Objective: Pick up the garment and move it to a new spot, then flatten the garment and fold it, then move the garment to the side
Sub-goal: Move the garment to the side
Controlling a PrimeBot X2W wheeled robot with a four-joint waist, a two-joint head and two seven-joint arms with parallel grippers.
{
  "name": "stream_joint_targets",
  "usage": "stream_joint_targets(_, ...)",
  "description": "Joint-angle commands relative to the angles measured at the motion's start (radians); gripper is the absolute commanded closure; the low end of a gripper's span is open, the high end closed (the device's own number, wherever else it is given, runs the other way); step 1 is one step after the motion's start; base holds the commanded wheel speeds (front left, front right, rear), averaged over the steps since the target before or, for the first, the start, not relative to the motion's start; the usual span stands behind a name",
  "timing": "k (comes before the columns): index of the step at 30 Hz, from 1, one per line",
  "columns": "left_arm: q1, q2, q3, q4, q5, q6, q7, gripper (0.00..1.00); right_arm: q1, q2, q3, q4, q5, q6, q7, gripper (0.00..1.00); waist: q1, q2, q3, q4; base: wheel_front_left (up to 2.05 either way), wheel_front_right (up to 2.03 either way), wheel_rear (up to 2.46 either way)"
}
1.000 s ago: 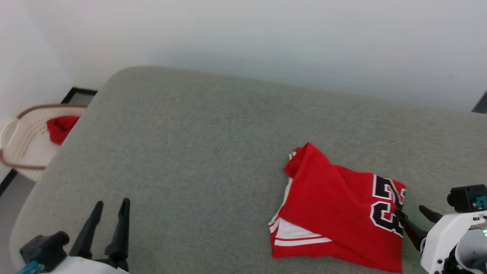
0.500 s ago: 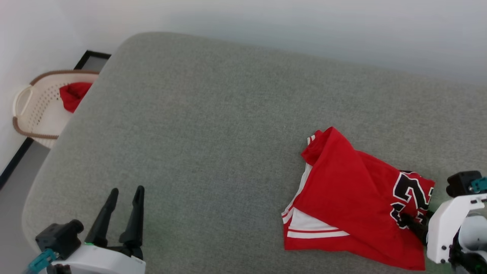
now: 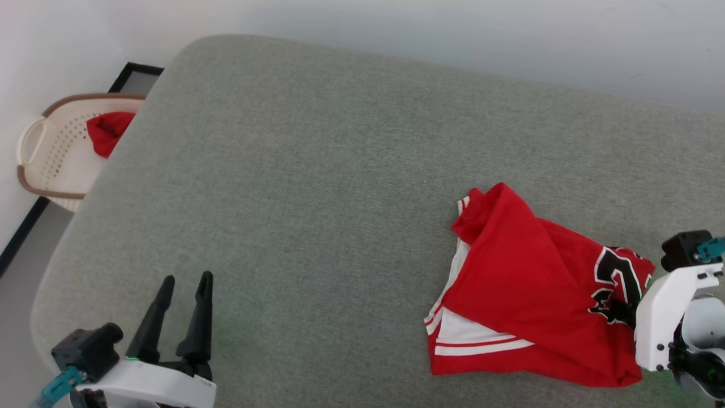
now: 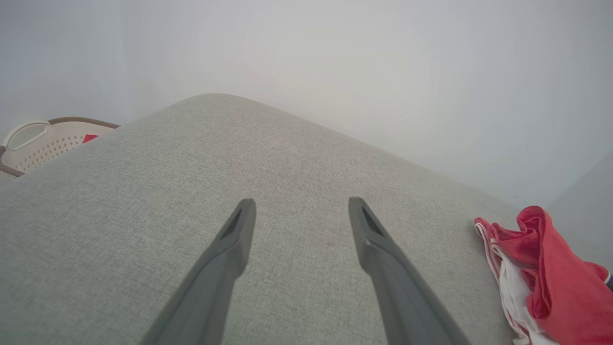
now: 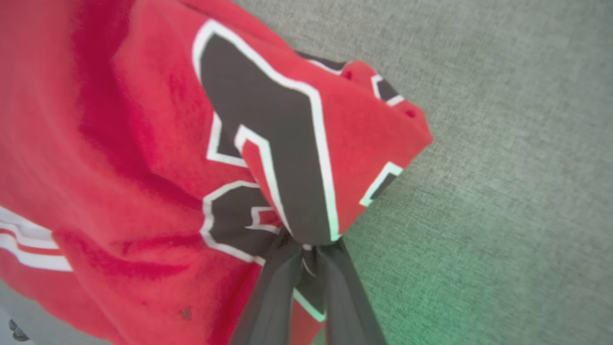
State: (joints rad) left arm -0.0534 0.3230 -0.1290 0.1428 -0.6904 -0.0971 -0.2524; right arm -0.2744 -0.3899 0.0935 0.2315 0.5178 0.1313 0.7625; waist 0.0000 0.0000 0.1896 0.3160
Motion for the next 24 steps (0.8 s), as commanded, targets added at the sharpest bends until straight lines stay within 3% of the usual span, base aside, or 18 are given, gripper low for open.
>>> stream_joint_targets(1,-0.007,0.003,0.004,-0.001,0.004,-0.003,-0.004,0.00,-0.011,-0.002,0.006,0.001,-0.006,-0.001,-0.003,1.00,0.0000,0.0000,-0.006,-0.009,0.00,0.00,0.00)
stream_joint_targets(10,-0.008,0.010,0.009,-0.020,0.015,-0.004,-0.007,0.00,-0.063,-0.074,0.009,-0.050,-0.006,-0.001,-0.001,1.00,0.0000,0.0000,-0.020,-0.073,0.00,0.00,0.00)
stream_joint_targets(24,-0.063,0.003,-0.017,-0.019,0.034,-0.017,-0.009,0.00,-0.147,-0.254,0.013,-0.095,-0.004,-0.001,-0.026,1.00,0.0000,0.0000,0.026,-0.218,0.00,0.00,0.00)
